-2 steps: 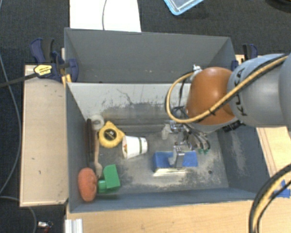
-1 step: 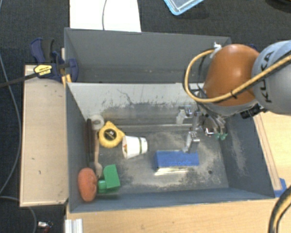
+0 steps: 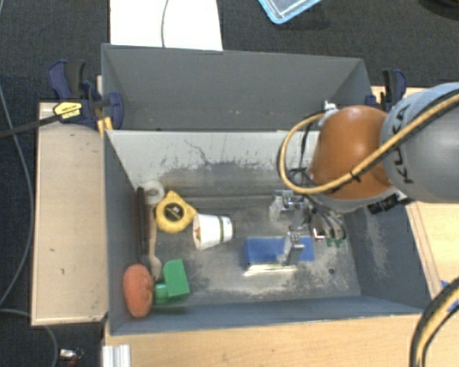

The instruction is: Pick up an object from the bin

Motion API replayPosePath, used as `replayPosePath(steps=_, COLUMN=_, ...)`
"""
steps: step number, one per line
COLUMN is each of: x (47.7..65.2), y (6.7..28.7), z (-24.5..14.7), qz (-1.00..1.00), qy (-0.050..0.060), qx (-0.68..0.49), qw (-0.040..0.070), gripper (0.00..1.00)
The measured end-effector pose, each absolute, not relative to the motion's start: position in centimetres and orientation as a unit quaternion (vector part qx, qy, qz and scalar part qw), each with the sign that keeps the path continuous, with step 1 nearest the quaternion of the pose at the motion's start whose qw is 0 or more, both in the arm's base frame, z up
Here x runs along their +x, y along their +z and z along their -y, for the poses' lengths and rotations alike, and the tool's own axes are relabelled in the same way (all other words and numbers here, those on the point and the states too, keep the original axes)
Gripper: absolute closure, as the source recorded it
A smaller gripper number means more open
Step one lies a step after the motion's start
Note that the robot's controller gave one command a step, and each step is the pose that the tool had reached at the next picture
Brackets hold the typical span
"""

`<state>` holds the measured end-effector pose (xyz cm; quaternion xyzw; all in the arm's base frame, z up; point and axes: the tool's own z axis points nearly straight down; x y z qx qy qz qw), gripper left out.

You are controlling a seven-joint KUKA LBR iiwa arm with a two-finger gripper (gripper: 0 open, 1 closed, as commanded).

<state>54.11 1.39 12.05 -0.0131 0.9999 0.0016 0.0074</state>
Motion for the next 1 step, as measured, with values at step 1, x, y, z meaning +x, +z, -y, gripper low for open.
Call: replayPosePath(steps=1, x=54.23, y=6.93, z=-2.29, qz=-1.000, qy=0.001, qx=-0.013, qw=0.010, gripper=0.00)
